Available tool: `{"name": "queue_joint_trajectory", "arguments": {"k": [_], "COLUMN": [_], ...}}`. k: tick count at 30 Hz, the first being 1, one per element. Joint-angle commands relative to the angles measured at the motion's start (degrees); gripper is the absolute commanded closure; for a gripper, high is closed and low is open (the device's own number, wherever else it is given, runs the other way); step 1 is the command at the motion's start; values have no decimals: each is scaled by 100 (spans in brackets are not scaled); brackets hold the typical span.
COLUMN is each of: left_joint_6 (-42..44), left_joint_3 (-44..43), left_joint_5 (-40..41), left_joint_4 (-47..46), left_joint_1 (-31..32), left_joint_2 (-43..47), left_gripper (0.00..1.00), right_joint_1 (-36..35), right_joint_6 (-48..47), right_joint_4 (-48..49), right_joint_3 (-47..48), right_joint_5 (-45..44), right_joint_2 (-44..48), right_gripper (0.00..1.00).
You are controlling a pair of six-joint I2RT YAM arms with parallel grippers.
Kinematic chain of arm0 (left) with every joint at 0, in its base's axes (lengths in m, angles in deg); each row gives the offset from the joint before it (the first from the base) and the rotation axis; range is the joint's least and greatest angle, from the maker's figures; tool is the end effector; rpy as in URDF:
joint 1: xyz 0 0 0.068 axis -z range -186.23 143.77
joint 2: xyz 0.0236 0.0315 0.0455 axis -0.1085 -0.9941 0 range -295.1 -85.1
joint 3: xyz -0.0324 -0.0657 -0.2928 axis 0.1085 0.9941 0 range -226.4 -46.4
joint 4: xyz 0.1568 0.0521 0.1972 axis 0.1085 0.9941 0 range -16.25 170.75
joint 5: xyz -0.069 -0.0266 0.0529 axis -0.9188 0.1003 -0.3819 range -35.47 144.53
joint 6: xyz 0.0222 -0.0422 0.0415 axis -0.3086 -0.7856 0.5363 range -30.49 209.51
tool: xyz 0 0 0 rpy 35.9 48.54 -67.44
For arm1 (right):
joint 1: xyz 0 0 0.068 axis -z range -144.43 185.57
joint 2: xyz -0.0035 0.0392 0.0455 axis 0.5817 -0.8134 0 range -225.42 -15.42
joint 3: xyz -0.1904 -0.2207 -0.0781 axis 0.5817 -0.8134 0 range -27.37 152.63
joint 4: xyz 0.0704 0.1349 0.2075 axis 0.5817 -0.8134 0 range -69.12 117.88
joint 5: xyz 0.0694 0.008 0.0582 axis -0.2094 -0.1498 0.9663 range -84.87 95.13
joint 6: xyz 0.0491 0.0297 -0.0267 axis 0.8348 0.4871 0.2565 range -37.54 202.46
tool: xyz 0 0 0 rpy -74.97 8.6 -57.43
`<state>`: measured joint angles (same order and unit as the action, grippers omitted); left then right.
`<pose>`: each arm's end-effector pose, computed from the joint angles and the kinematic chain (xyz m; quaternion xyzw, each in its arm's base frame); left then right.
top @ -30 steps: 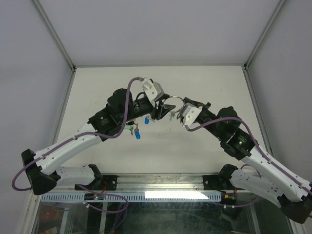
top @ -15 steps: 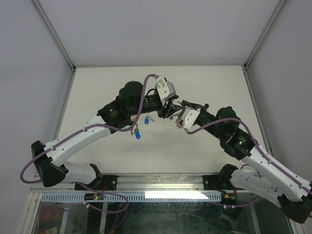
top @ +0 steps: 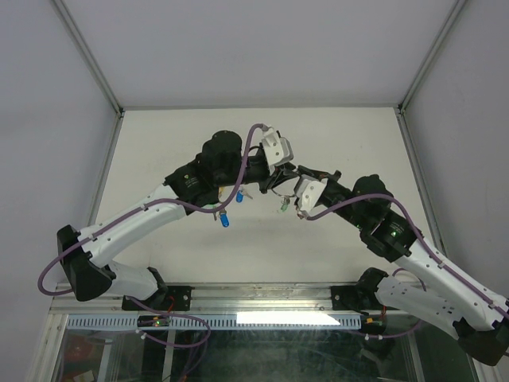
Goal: Put the keys on the keyring
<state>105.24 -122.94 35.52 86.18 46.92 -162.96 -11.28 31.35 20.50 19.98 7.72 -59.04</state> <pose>0.1771 -0.2628 0.4268 0.5229 0.5822 -0.3184 0.5350 0.1117 0.1224 0.3840 -0.5602 0.4667 -0.0089 0.6843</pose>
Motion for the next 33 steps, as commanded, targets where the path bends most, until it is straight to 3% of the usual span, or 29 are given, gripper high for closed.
{"name": "queue_joint_trajectory", "arguments": {"k": [1,7,17,25,33], "left_joint_6": [69,54,100,330,605], "left_joint_3": [-231,-231,-173,56,564], "left_joint_5": [-411,-513,-276,298,703], "left_joint_4": [94,99,138,-32,-404], "left_joint_1": [3,3,4,7,3], "left_joint_2": [-66,-99,-45,255,720], "left_gripper": [85,100,100,100,100], "right_joint_1": [2,1,1,8,4], "right_joint_6": [64,91,69,281,837], "right_joint_4": [592,625,632,659,715], "right_joint_3": [327,316,288,134,-120], "right_joint_5": [53,49,34,-86,-472], "right_joint_2": [152,160,268,554,1019], "right_gripper": [100,100,100,73,67]}}
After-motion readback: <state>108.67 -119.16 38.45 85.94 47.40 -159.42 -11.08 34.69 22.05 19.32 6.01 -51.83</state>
